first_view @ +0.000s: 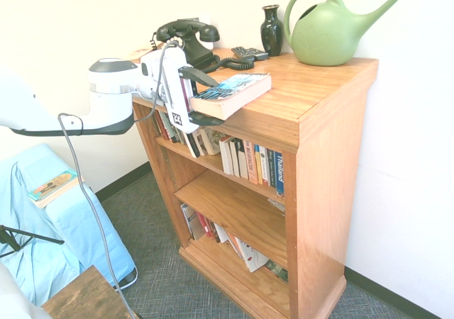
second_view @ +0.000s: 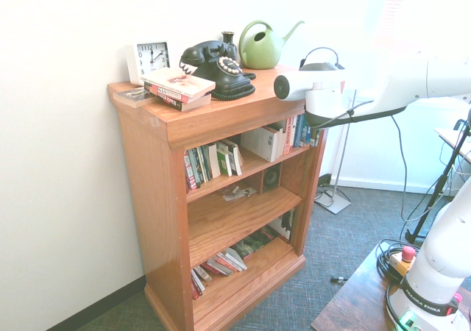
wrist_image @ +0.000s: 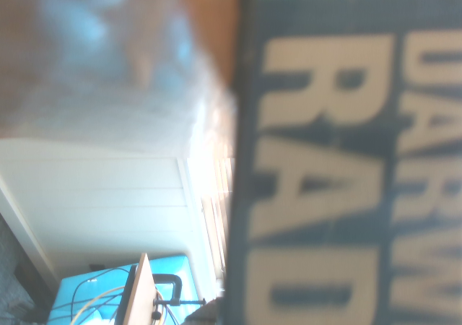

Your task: Shelf the books

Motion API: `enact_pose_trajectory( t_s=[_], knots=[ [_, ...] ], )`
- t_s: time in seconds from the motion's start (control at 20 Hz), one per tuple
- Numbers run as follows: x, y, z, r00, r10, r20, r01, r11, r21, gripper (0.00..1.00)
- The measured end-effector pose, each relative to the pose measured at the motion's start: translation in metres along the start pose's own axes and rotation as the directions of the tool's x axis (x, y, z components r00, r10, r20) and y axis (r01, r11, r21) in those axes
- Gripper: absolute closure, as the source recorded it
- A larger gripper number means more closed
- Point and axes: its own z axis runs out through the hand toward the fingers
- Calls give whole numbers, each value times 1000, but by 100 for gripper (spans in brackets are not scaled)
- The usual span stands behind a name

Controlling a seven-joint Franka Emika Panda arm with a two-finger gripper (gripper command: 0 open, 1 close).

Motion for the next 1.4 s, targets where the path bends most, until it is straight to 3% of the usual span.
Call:
enact_pose_trajectory(
  t_s=[0.3,0.35,1.4],
  knots=[
    [9,-10,6,1000,8,1,-8,1000,-6,0],
    [9,-10,6,1000,9,1,-9,1000,-6,100],
    [5,-6,8,1000,14,2,-14,1000,-9,100]
  ],
)
